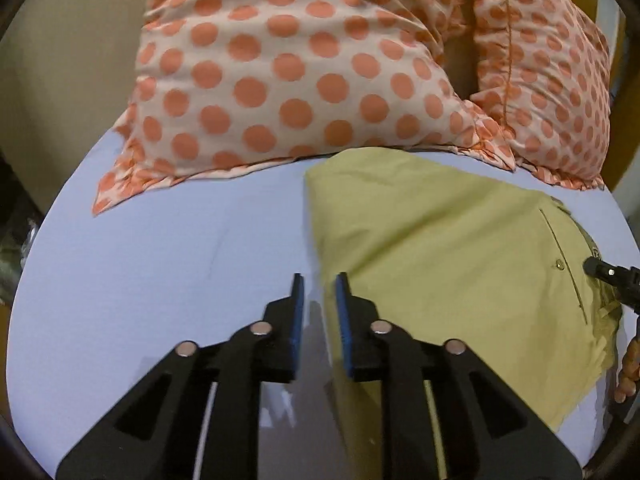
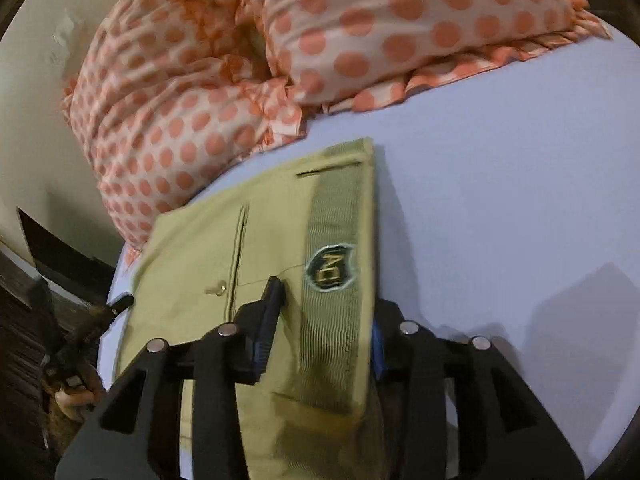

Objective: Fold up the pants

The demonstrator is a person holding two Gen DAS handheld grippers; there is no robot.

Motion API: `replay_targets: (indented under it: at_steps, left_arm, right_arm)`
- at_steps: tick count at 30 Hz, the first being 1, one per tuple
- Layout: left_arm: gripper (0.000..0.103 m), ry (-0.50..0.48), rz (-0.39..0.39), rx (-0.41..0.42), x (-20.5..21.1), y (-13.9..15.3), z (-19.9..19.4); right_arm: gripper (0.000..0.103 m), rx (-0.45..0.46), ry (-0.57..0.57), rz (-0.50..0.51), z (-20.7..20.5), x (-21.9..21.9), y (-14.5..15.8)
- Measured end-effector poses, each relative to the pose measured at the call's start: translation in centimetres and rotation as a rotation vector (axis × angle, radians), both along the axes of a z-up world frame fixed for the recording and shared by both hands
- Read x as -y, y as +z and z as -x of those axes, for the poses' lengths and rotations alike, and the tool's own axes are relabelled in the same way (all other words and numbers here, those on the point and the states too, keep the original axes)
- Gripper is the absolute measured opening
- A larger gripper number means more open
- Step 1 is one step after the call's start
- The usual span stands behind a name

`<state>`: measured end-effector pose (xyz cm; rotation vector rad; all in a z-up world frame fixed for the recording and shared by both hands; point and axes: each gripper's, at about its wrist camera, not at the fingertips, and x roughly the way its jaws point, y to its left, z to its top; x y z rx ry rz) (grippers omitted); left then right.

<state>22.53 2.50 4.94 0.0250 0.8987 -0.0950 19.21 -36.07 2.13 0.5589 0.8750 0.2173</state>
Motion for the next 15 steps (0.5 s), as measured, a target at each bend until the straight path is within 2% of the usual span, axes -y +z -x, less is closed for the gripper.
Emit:
replay_targets:
  at_steps: [1,2,4,5,7,9,11,12,13,15]
  left_arm:
    - [0.024,0.012,-0.013,0.035,-0.5,0.6,1.4]
    - [0.027,0.007,-0.009,0.053,-0.8,0.9,2.2]
    - [0.036,-0.049,0.076,0.089,-0.6,2.2,4.7]
    - [0.038,-0.093,0.121,0.097,-0.2,2.6,5.7]
    - [0.052,-0.188,0.186,0.089,1.4,2.8,7.4]
    - [0.057,-0.239,0.218,0.035,3.0,1.8,7.7]
    - [0.058,-0.229,0.204,-0.047,4.2,-0.3,7.0]
    - [0.057,-0.211,0.187,-0.081,4.5,-1.5,6.5]
    - [0.057,-0.199,0.182,-0.081,4.7,-2.3,6.4]
    - [0.060,-0.187,0.151,-0.049,5.0,-1.9,7.4]
  right_arm:
    - [0.053,0.030,-0.043,0.034,1.0,0.6,0.6]
    - [0.056,0.096,-0.064,0.046,2.4,1.0,1.8]
    - [0.062,0.157,-0.003,-0.005,3.6,0.5,2.8]
    - [0.064,0.168,0.055,-0.032,4.1,-0.4,3.1]
    - [0.074,0.164,0.123,-0.028,4.5,-2.0,2.8]
    - [0.084,0.120,0.153,-0.003,3.7,-4.0,2.0]
    - [0.086,0.066,0.135,0.029,3.0,-4.8,0.4]
    - [0.086,0.077,0.131,0.037,2.9,-4.9,0.5]
    - [0.086,0.075,0.128,0.056,3.1,-5.2,0.6]
    - [0.086,0.059,0.109,0.110,4.2,-5.5,1.4]
